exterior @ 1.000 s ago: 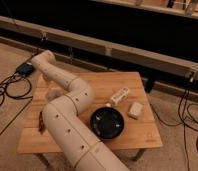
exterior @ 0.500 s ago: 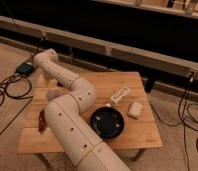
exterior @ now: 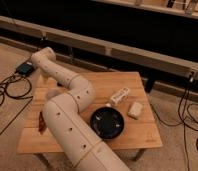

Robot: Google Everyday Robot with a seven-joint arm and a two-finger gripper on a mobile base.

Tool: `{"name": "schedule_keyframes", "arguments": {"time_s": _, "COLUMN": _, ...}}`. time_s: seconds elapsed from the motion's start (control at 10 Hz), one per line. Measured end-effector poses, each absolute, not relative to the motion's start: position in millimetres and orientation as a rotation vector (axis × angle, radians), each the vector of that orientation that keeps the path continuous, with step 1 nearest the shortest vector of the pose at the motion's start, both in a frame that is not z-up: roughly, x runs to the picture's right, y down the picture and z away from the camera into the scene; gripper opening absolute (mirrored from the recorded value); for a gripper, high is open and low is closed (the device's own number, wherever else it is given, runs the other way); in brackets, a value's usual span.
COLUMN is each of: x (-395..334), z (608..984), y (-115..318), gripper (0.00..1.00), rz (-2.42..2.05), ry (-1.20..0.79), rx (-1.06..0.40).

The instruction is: Push the eraser across the table

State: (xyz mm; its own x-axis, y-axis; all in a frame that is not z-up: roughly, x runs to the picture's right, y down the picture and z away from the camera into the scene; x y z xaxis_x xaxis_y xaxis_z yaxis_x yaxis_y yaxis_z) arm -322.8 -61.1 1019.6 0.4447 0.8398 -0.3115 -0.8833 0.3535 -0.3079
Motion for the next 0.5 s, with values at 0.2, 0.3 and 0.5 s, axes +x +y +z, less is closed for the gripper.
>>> {"name": "schedule_keyframes", "arguments": {"time_s": 0.2, "x": -327, "z": 1021, "y": -55, "gripper": 0.65, "rz": 1.121, "ry": 0.101, "rx": -0.484}}
{"name": "schedule_keyframes", "arguments": {"time_s": 0.3, "x": -329, "z": 1021, "y": -50, "gripper": 0.65, "rz": 1.129, "ry": 0.099, "rx": -0.499}}
{"name": "schedule_keyframes", "arguments": {"time_s": 0.5, "x": -333, "z": 1021, "y": -45, "gripper": 0.65, "rz": 1.143, "ry": 0.093, "rx": -0.523}}
